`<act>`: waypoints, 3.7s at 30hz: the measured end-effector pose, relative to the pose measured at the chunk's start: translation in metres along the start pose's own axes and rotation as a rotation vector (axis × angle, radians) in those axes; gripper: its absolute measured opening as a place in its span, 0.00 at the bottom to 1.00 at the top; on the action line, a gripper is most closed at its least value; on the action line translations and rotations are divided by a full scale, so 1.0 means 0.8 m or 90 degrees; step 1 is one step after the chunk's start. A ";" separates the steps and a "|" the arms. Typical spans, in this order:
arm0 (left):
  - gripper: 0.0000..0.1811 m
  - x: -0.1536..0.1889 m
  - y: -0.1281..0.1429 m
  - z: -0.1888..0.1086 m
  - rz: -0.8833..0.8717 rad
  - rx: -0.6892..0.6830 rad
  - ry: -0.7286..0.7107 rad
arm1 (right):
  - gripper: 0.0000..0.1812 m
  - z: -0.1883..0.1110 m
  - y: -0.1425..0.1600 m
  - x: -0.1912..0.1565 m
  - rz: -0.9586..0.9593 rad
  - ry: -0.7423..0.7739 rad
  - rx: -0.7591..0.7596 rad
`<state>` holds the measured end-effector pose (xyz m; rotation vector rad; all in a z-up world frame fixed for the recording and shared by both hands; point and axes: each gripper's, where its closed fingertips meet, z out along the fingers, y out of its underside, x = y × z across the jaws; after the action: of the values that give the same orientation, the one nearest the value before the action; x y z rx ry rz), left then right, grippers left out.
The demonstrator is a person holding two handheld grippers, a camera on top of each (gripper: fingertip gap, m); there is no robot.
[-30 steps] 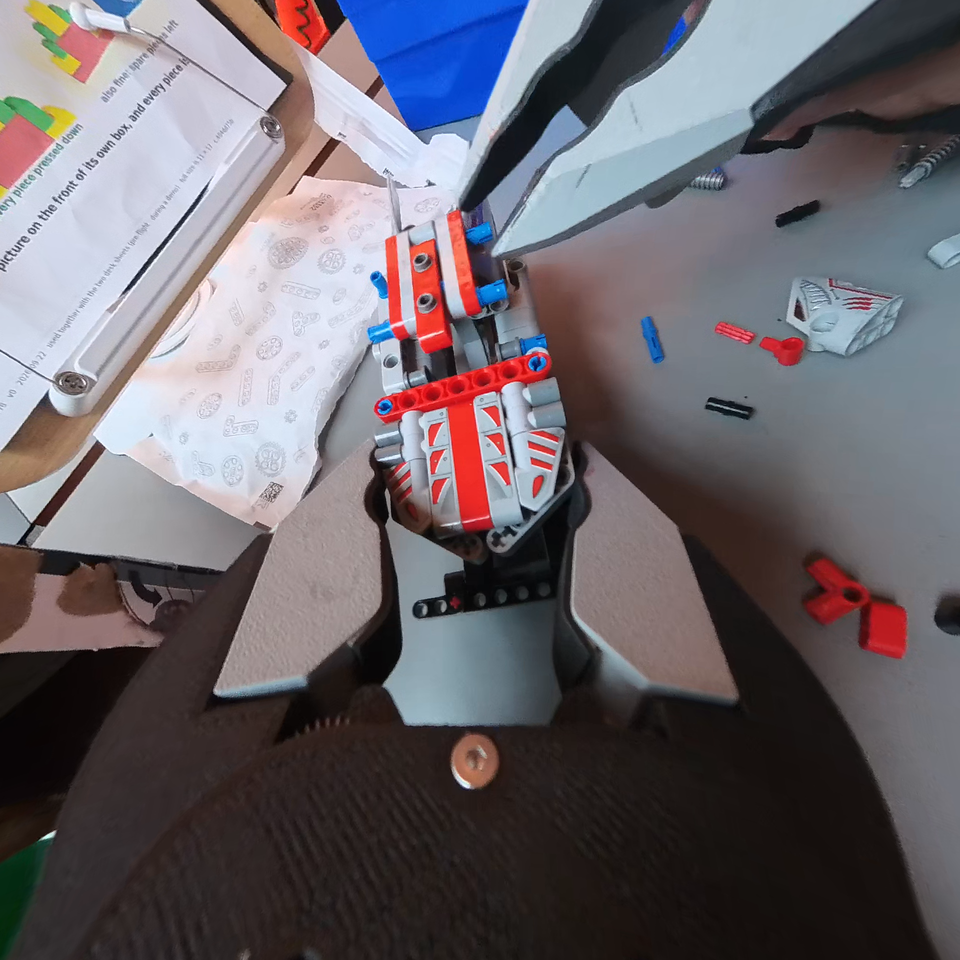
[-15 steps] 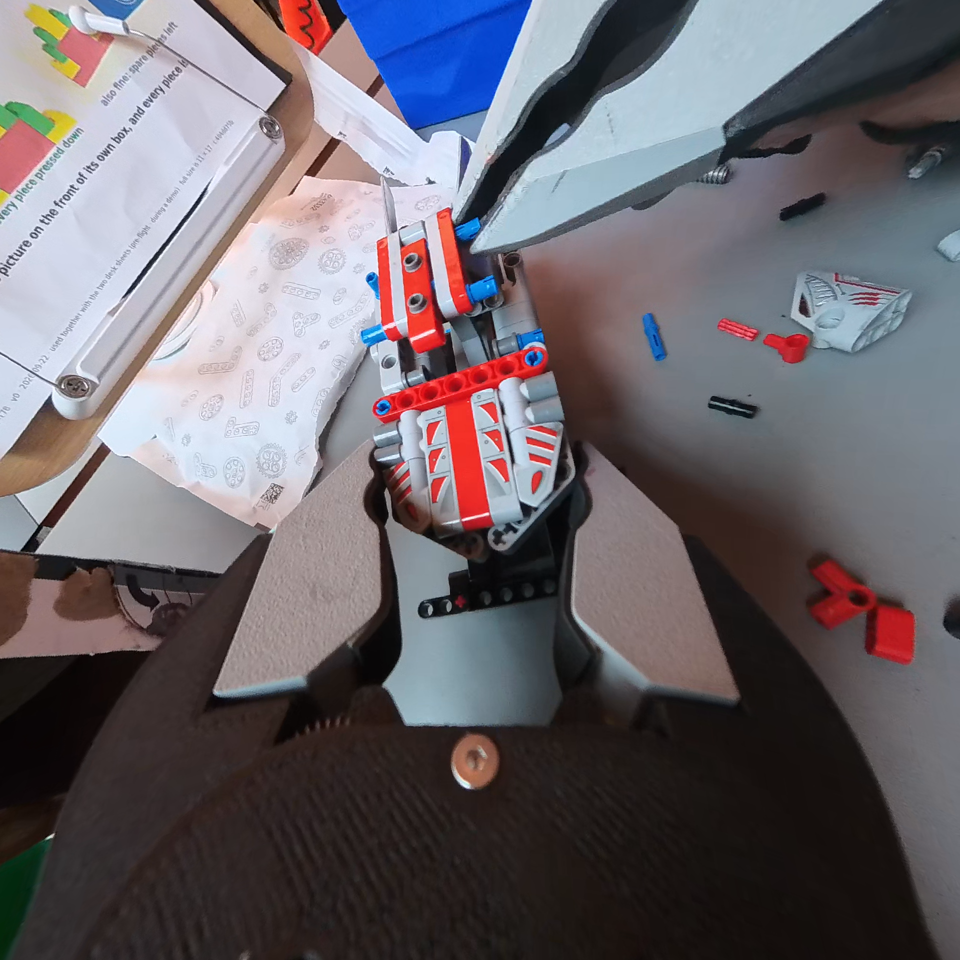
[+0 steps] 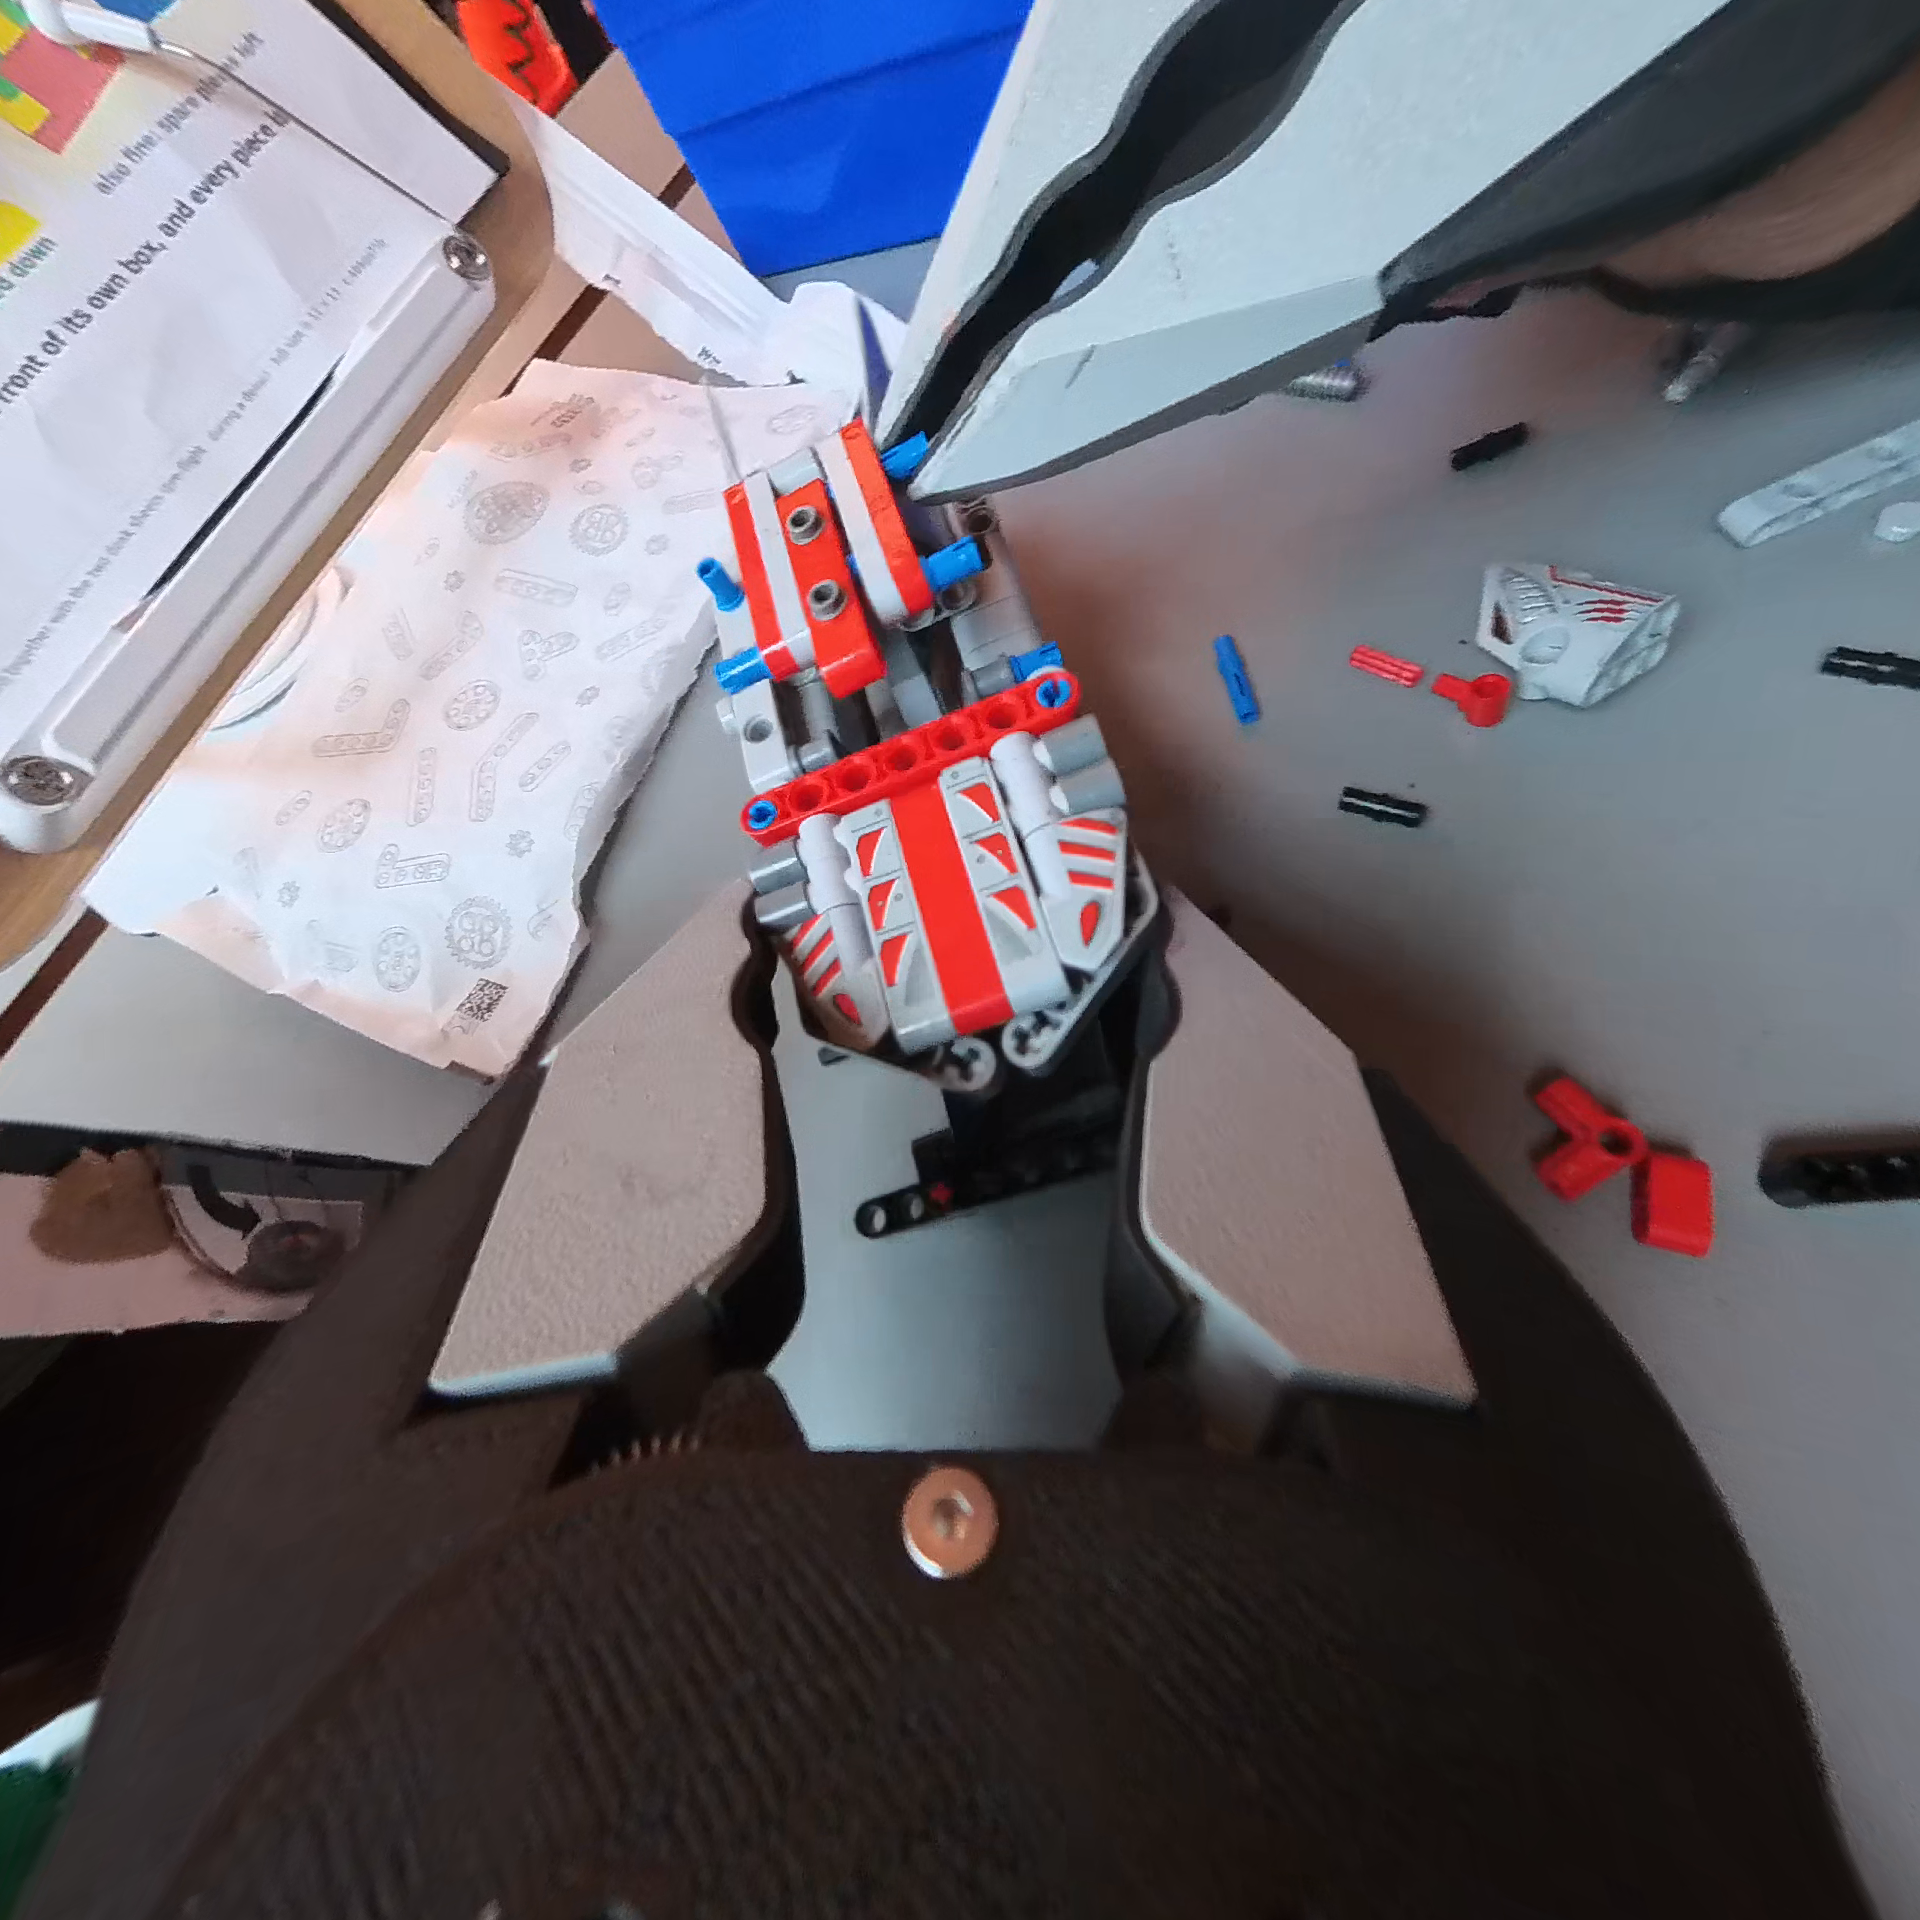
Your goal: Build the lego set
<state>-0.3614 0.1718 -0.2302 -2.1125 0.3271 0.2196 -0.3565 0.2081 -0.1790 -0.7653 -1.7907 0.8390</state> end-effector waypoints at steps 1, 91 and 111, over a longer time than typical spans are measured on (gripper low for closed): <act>0.38 0.001 -0.002 -0.001 -0.002 0.005 0.006 | 0.00 0.000 0.000 0.001 -0.001 0.001 0.000; 0.05 -0.017 -0.073 -0.008 0.544 0.099 -0.276 | 0.00 -0.022 -0.004 -0.027 0.695 -0.731 -0.322; 0.04 -0.053 -0.064 -0.005 0.490 0.009 -0.354 | 0.00 -0.045 0.021 -0.063 0.302 -0.600 -0.436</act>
<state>-0.3850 0.2004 -0.1755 -1.7245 0.7798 1.2140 -0.3045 0.1843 -0.2076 -1.4256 -2.8760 0.9803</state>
